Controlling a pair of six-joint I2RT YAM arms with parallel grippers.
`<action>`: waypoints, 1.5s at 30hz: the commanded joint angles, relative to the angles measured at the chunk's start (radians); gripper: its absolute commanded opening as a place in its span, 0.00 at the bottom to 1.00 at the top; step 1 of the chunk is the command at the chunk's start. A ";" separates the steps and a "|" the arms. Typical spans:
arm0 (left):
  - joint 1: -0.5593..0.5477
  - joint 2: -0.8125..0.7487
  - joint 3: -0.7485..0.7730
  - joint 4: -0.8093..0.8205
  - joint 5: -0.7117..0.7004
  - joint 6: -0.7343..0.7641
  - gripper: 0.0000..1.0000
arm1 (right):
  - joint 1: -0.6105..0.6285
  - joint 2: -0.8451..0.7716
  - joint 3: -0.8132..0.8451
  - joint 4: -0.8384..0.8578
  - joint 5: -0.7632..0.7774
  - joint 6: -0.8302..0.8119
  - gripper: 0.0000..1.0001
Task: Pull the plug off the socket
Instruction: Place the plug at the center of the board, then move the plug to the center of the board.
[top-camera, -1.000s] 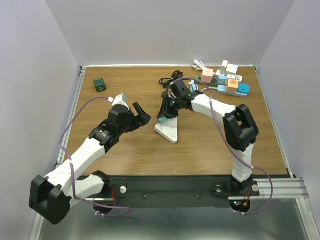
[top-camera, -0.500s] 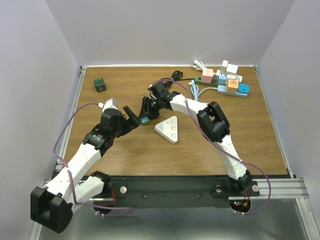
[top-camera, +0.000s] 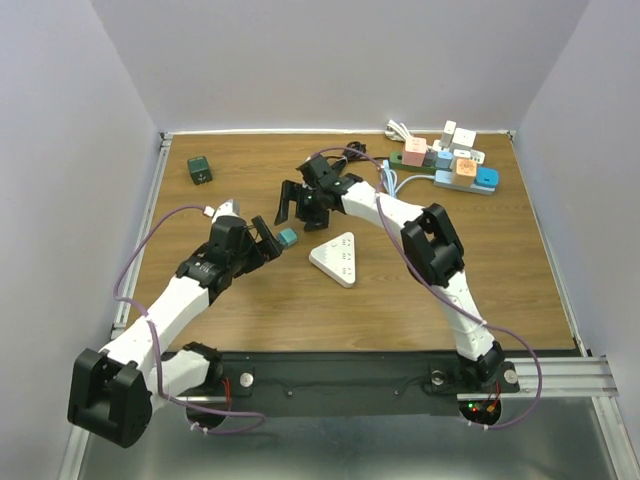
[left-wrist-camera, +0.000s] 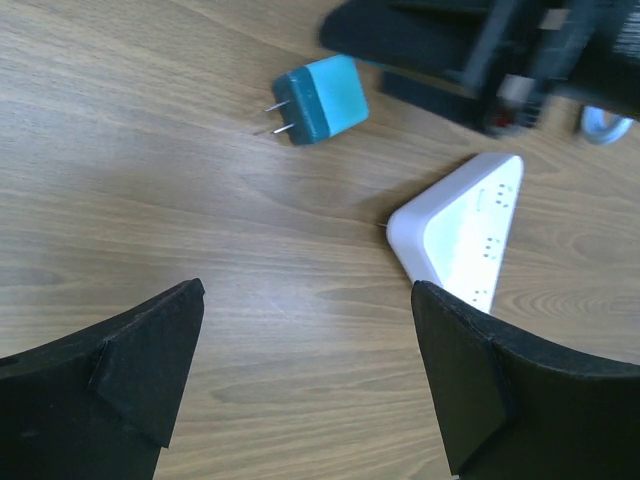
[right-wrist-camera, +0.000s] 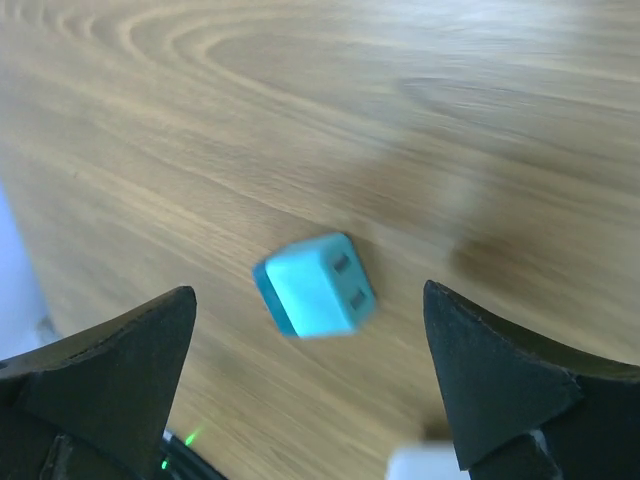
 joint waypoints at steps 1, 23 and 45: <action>0.005 0.057 0.035 0.050 -0.024 0.064 0.95 | -0.014 -0.180 -0.024 -0.098 0.246 -0.016 1.00; -0.076 0.681 0.464 0.039 -0.155 0.339 0.91 | -0.033 -0.852 -0.609 -0.139 0.412 0.074 1.00; -0.085 0.807 0.463 0.057 -0.194 0.388 0.64 | -0.034 -0.967 -0.749 -0.142 0.406 0.106 0.99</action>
